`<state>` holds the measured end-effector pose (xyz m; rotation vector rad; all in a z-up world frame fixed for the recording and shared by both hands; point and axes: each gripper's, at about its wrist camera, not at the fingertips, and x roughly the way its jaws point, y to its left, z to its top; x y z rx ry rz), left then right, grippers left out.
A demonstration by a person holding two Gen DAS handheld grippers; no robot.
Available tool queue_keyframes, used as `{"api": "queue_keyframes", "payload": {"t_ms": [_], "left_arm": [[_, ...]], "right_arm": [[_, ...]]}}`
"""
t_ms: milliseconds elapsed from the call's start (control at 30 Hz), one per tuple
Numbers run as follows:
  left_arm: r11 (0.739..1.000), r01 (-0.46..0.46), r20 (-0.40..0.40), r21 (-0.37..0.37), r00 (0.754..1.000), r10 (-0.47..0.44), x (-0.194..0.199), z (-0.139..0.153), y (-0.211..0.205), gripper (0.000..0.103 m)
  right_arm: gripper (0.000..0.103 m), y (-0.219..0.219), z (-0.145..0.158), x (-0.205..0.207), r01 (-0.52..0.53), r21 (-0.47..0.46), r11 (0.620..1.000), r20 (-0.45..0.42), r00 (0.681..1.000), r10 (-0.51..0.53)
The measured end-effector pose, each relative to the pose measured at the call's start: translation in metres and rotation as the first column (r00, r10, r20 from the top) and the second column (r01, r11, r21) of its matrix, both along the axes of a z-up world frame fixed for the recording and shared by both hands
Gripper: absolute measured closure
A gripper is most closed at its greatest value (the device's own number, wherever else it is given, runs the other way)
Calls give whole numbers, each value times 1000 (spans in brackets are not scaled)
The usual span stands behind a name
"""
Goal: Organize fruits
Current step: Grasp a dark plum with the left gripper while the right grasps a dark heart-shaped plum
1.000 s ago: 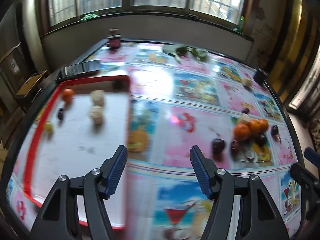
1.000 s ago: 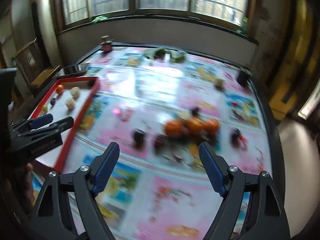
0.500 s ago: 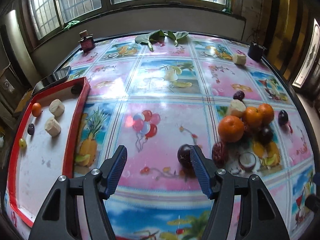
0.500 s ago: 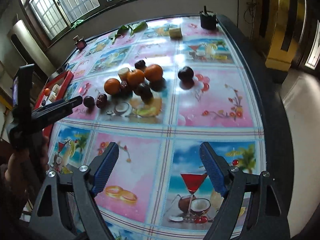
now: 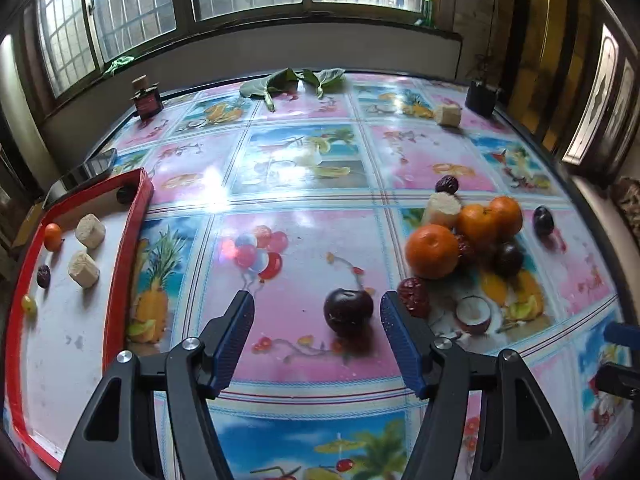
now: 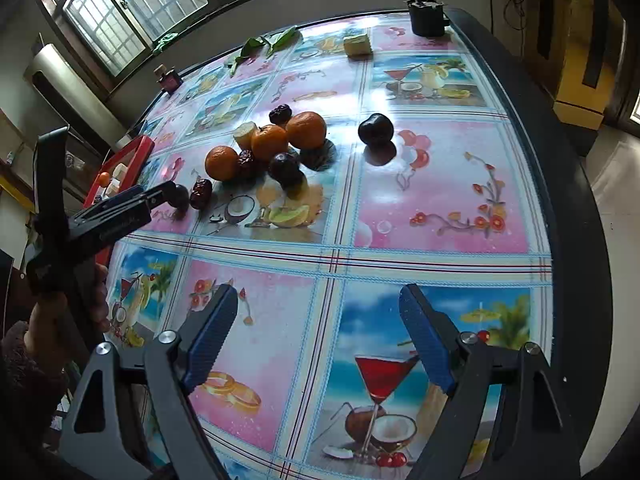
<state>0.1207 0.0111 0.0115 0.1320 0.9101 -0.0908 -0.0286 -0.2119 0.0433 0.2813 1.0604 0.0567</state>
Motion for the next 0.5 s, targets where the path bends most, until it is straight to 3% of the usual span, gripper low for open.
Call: {"api": "queue_keyframes", "payload": {"t_ms": [167,267,367,500], "left_arm": [[999,-2,-54,-48,999,-1,9,-8,1,38],[999,-29,-88,-29,996,27,10,-14,0,55],[998,-53,-74,-34,996,51,9,-12,3,79],[997,-68,-84,-42,994,65,10,-11,4,80]], "right_arm": [[20,-3,-2,4,-2,9,1000,0,1000,2],[20,-11,2,7,26,-23,999,26,999,-25],[20,-33,8,20,83,-59,995,69,994,-79],[20,-48,4,54,83,-95,992,80,994,-76]]}}
